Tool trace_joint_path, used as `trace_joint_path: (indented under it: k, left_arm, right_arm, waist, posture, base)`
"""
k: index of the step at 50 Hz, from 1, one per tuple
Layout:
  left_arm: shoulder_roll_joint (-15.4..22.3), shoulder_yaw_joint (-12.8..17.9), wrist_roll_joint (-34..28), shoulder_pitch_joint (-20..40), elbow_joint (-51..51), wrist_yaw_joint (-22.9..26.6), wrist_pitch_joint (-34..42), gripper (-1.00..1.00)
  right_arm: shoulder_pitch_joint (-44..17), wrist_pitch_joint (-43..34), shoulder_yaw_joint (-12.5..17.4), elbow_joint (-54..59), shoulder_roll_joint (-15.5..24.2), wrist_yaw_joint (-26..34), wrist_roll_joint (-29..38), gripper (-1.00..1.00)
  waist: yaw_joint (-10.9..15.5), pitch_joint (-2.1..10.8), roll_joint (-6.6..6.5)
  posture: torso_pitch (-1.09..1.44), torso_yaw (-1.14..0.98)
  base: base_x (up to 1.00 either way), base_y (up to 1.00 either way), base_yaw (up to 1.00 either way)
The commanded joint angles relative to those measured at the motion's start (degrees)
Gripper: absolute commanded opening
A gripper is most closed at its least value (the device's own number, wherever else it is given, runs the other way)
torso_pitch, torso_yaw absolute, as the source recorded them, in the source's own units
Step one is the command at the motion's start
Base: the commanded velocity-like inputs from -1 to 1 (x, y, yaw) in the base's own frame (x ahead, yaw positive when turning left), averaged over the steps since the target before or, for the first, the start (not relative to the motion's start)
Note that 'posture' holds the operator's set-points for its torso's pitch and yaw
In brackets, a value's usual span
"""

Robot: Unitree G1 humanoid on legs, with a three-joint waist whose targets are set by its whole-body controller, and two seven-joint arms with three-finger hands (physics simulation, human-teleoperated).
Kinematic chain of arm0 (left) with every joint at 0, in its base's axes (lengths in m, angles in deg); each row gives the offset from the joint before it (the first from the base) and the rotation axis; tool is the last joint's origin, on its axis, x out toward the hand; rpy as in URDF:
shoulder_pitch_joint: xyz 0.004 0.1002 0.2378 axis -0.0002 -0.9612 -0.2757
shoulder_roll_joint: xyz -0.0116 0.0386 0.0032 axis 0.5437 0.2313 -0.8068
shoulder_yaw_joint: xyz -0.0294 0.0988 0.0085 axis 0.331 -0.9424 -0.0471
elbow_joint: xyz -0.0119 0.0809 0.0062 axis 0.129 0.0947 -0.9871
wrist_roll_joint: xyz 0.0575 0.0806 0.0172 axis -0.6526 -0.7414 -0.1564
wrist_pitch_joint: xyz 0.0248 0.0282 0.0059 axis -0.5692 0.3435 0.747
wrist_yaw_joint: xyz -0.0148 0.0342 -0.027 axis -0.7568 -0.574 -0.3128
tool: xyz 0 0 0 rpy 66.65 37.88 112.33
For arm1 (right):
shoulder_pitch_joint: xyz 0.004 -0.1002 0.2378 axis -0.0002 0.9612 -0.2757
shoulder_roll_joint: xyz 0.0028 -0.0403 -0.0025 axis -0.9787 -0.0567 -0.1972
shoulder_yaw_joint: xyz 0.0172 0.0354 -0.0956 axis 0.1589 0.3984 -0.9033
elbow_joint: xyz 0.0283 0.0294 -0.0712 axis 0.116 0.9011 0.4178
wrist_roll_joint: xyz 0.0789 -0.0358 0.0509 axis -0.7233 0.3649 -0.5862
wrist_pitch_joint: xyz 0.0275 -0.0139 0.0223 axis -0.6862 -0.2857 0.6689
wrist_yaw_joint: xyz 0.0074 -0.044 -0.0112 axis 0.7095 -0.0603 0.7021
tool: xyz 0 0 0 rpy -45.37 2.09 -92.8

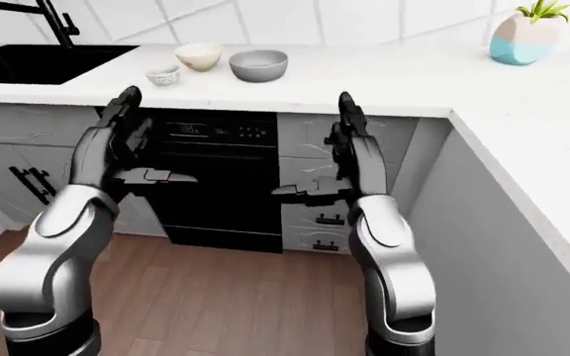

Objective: Stack the bowls from largest to smallest.

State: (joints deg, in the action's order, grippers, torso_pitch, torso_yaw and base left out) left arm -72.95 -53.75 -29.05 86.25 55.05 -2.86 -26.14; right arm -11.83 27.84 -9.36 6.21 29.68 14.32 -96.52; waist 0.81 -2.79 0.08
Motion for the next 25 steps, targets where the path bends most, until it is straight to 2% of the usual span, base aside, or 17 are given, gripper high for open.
trace_joint_path:
  k: [1, 3, 4, 5, 6, 7, 9, 13, 16, 17, 18, 19, 20, 21, 25]
  left_arm:
    - [0.5, 0.1, 1.3, 3.2, 1.8, -0.4, -1.3, 1.00]
    - [1.2, 0.3, 1.7, 4.3, 0.7, -0.6, -1.5, 1.00]
    - [1.5, 0.4, 1.9, 4.7, 0.5, -0.6, -1.5, 1.00]
    - [1.8, 0.5, 2.2, 5.2, 0.5, -0.8, -1.1, 1.00]
    - [2.1, 0.7, 2.5, 5.7, 0.7, -1.0, -0.5, 1.00]
    - [2.4, 0.8, 2.8, 6.3, 1.1, -1.1, 0.2, 1.00]
    - [3.0, 1.3, 3.5, 7.4, 1.1, -1.5, 1.0, 1.00]
    - [3.7, 1.6, 4.6, 8.0, 1.0, -2.0, 1.3, 1.00]
    - [4.2, 2.0, 5.7, 8.3, 1.7, -2.6, 2.3, 1.00]
    - [4.3, 2.0, 5.9, 8.5, 1.7, -2.8, 2.4, 1.00]
    - [4.4, 2.1, 6.3, 8.9, 1.9, -3.0, 2.9, 1.00]
    - [4.6, 2.3, 6.6, 9.2, 2.0, -3.2, 3.3, 1.00]
    - [4.8, 2.3, 6.8, 9.4, 2.0, -3.3, 3.4, 1.00]
    - [4.9, 2.3, 7.0, 9.7, 1.9, -3.4, 3.4, 1.00]
    - [5.4, 2.4, 7.6, 10.3, 2.0, -3.8, 3.9, 1.00]
  right_arm:
    - [-2.8, -0.4, 1.2, -3.4, 0.7, 0.1, 0.1, 1.00]
    - [-3.7, -1.2, 1.4, -3.6, 1.1, 0.3, 0.1, 1.00]
    - [-4.1, -1.5, 1.5, -3.6, 1.3, 0.4, 0.0, 1.00]
    - [-4.4, -0.9, 1.7, -2.8, 1.4, 0.7, 0.0, 1.00]
    - [-4.6, -0.9, 1.6, -2.7, 1.5, 0.8, 0.1, 1.00]
    - [-4.9, -1.3, 1.6, -3.0, 1.5, 0.8, 0.0, 1.00]
    - [-5.3, -1.4, 1.6, -2.7, 1.5, 0.9, -0.2, 1.00]
    - [-6.2, -2.2, 1.9, -3.2, 1.7, 0.7, -0.4, 1.00]
    - [-7.1, -3.4, 2.0, -4.1, 1.7, 0.2, -0.9, 1.00]
    - [-7.3, -3.7, 2.0, -4.4, 1.8, 0.1, -1.1, 1.00]
    - [-7.6, -4.3, 2.1, -4.9, 2.0, 0.0, -1.3, 1.00]
    - [-8.0, -4.9, 2.2, -5.3, 2.1, -0.2, -1.5, 1.00]
    - [-8.3, -5.4, 2.2, -5.6, 2.2, -0.3, -1.6, 1.00]
    - [-8.4, -5.5, 2.2, -5.9, 2.3, -0.3, -1.7, 1.00]
    - [-8.6, -5.7, 2.4, -6.1, 2.5, -0.5, -2.0, 1.00]
  waist:
    - [-0.3, 0.93, 0.39]
    - [-0.3, 1.08, 3.19]
    - [-0.6, 0.22, 3.63]
    - [-0.4, 0.21, 2.16]
    - [-0.1, 0.59, 2.91]
    - [-0.3, 0.97, 2.93]
    - [-0.1, 1.39, 2.42]
    - [-0.5, 1.02, 0.65]
    - [-1.2, 1.27, -1.98]
    - [-1.4, 1.46, -3.31]
    - [-1.6, 2.24, -5.15]
    - [-0.9, 1.58, -3.46]
    - [-1.1, 1.24, -4.35]
    - [-1.0, 0.96, -4.53]
    - [-0.4, 1.37, -2.94]
  posture:
    - [0.00, 0.00]
    - [0.00, 0.00]
    - [0.00, 0.00]
    - [0.00, 0.00]
    - [0.00, 0.00]
    - [0.00, 0.00]
    - [0.00, 0.00]
    - [0.00, 0.00]
    - [0.00, 0.00]
    - [0.00, 0.00]
    - [0.00, 0.00]
    - [0.00, 0.00]
    - [0.00, 0.00]
    - [0.00, 0.00]
    - [0.00, 0.00]
  base:
    - [0.28, 0.00, 0.00]
    - [0.30, 0.00, 0.00]
    - [0.30, 0.00, 0.00]
    - [0.31, 0.00, 0.00]
    - [0.33, 0.00, 0.00]
    - [0.31, 0.00, 0.00]
    - [0.32, 0.00, 0.00]
    - [0.32, 0.00, 0.00]
    - [0.32, 0.00, 0.00]
    - [0.31, 0.00, 0.00]
    - [0.32, 0.00, 0.00]
    - [0.31, 0.00, 0.00]
    - [0.31, 0.00, 0.00]
    - [0.31, 0.00, 0.00]
    - [0.32, 0.00, 0.00]
